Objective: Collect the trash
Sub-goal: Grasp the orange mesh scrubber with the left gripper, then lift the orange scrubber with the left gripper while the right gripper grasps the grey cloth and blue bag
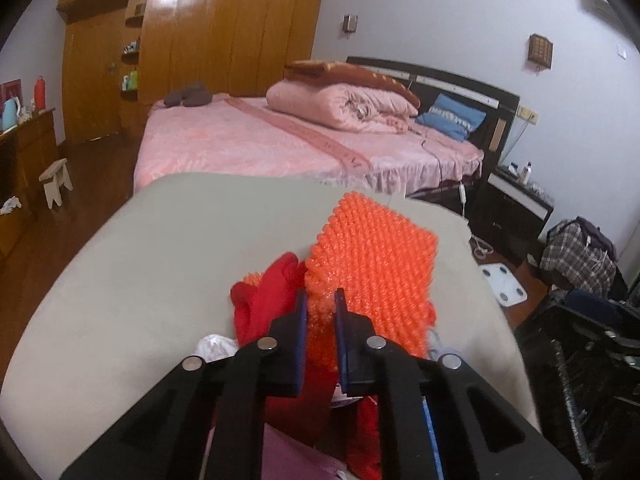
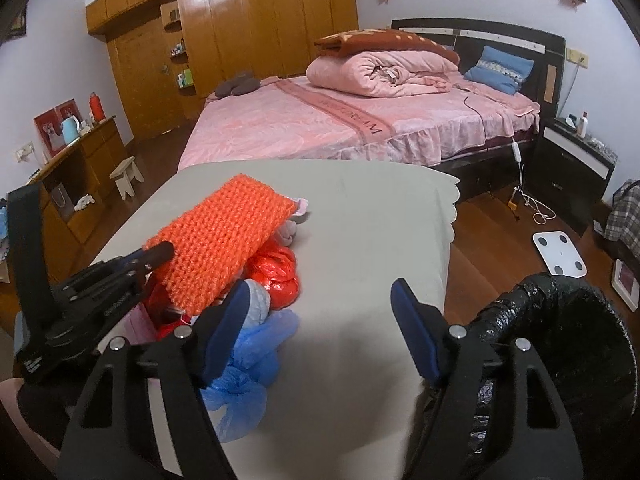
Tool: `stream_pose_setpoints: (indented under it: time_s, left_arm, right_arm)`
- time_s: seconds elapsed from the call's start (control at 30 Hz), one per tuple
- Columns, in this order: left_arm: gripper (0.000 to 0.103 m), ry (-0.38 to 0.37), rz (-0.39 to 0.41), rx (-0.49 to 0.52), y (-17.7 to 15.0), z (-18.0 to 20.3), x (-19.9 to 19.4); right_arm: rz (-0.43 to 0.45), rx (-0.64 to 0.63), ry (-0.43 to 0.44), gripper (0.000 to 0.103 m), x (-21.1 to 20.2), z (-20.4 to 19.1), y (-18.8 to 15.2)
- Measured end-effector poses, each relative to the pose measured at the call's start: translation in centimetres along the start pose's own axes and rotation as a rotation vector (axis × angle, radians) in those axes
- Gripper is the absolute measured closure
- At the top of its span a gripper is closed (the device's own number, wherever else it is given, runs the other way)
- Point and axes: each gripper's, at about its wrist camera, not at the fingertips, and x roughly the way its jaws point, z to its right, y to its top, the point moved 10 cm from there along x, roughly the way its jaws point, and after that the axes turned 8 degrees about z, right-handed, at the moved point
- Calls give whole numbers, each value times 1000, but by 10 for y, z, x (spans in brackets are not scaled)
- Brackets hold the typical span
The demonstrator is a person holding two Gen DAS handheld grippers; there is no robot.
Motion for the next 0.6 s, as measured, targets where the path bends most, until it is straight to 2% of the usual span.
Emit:
stream_pose_setpoints:
  time_s: [0.13, 0.33, 0.6]
  left_arm:
    - [91, 15, 39, -38, 15, -7, -19]
    - [91, 77, 107, -64, 34, -39, -56]
    - [91, 162, 86, -72, 15, -76, -72]
  right_arm:
    - [18, 2, 6, 32, -5, -2, 5]
    - [38, 25, 34, 32, -6, -14, 7]
    - [12, -33, 76, 32, 17, -53, -12]
